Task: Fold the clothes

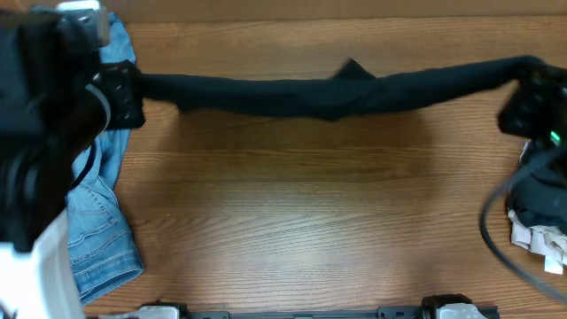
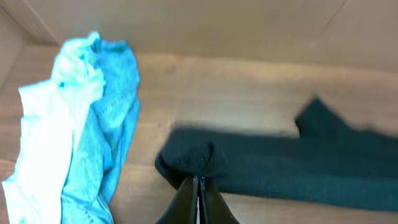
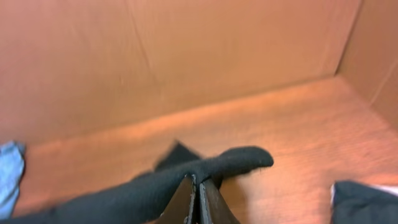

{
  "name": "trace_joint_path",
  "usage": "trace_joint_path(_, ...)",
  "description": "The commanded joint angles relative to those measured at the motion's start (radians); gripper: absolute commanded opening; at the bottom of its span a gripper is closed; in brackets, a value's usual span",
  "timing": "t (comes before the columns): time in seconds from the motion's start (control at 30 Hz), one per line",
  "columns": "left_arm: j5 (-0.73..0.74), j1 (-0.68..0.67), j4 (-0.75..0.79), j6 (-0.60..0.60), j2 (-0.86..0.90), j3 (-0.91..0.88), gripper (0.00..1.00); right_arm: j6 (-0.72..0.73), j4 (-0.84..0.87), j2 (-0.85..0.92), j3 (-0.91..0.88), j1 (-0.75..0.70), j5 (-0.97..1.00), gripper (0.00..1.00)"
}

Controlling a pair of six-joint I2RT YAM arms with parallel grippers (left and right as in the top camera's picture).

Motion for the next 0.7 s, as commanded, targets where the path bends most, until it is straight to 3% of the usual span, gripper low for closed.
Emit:
trace_joint_path(0.0, -0.007, -0.002, 0.064, -0.025, -0.045, 0.011, 0.04, -0.006, 0.023, -0.025, 0.029, -0.007, 0.092, 0.04)
trace_joint_path(0.23, -0.013, -0.002, 0.094, -0.04, 0.113, 0.011, 0.04, -0.033, 0.04, 0.326, 0.029, -0.008, 0.072, 0.04)
trace_joint_path(0.3, -0.013, -0.002, 0.16, -0.039, 0.269, 0.011, 0.04, -0.076, 0.176, 0.529, 0.029, -0.013, 0.001, 0.04)
trace_joint_path(0.37, -0.015, 0.002, 0.254, -0.028, 0.351, 0.011, 0.04, -0.078, 0.299, 0.612, 0.029, -0.016, -0.019, 0.04)
trace_joint_path(0.5, -0.001, 0.051, 0.519, -0.13, 0.41, 0.034, 0.04, -0.058, 0.505, 0.629, 0.132, -0.018, -0.043, 0.05)
trace_joint_path(0.67, 0.032, 0.114, 0.531, -0.15, 0.377, 0.259, 0.04, -0.058, 0.412, 0.629, 0.462, -0.057, -0.036, 0.05)
